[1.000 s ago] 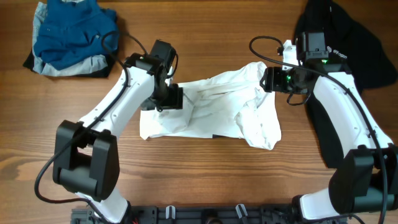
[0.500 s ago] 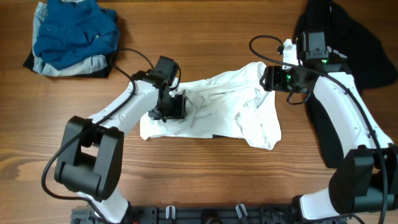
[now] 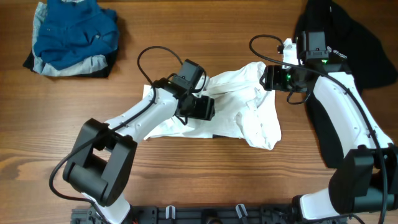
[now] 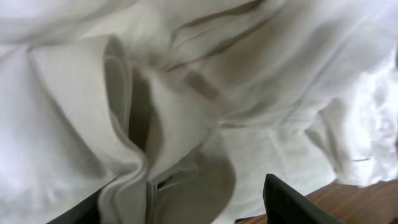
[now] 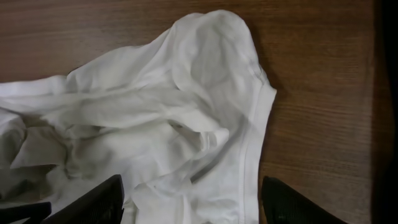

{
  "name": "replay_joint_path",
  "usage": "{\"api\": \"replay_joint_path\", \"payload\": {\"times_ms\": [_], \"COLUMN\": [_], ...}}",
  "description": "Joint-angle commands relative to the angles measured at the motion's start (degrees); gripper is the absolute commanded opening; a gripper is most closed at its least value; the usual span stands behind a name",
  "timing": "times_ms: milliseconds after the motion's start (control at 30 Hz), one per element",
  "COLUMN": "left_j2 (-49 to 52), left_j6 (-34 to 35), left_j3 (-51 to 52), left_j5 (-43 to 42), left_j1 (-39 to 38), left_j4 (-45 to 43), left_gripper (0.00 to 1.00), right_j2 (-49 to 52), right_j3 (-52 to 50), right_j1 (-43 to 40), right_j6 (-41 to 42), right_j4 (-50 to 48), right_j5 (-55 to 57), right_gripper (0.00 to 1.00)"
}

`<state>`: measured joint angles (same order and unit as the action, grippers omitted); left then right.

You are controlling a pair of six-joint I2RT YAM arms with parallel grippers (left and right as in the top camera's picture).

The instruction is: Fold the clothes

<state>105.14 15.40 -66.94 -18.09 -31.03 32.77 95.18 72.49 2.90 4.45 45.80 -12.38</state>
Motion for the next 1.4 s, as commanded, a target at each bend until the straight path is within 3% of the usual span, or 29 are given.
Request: {"api": "replay_joint_path", "payload": {"times_ms": [0, 467, 567, 700, 800, 1000, 1200, 1367], "left_j2": [0.5, -0.68, -0.72, -0.79, -1.01, -1.01, -1.01, -1.01], "left_j6": [0.09, 0.07, -0.15, -0.15, -0.15, -0.13, 0.13, 1.14], "left_j3": [0.04, -5.27, -5.27, -5.29, -5.31, -5.31, -5.29, -5.29], "left_j5": [-4.28, -5.11, -4.37, 5.9, 8.15, 7.54, -1.68, -3.13], "left_j1": [-0.63, -0.66, -0.59, -0.5, 0.48, 0.92, -1.57, -5.29], "left_j4": [-1.68, -1.36, 3.69, 12.55, 15.61, 16.26, 12.39, 10.56], "left_gripper": [0.67, 0.73, 0.76, 0.76, 0.76, 0.73, 0.7, 0.71], "right_j2": [0.48, 0.48, 0.46, 0.48, 0.46, 0.48, 0.48, 0.48], "right_j3": [0.9, 0.9, 0.9, 0.9, 0.9, 0.9, 0.9, 0.9], "right_j1": [0.13, 0.13, 0.13, 0.13, 0.13, 0.13, 0.13, 0.13], "right_j6": [0.24, 0.22, 0.22, 0.2, 0.15, 0.17, 0.22, 0.2], "right_j4": [-0.13, -0.11, -0.11, -0.17, -0.2, -0.17, -0.2, -0.2], "right_j5": [0.5, 0.31, 0.31, 0.33, 0.33, 0.33, 0.31, 0.33], "right_gripper": [0.71, 0.71, 0.72, 0.72, 0.72, 0.72, 0.72, 0.72]}}
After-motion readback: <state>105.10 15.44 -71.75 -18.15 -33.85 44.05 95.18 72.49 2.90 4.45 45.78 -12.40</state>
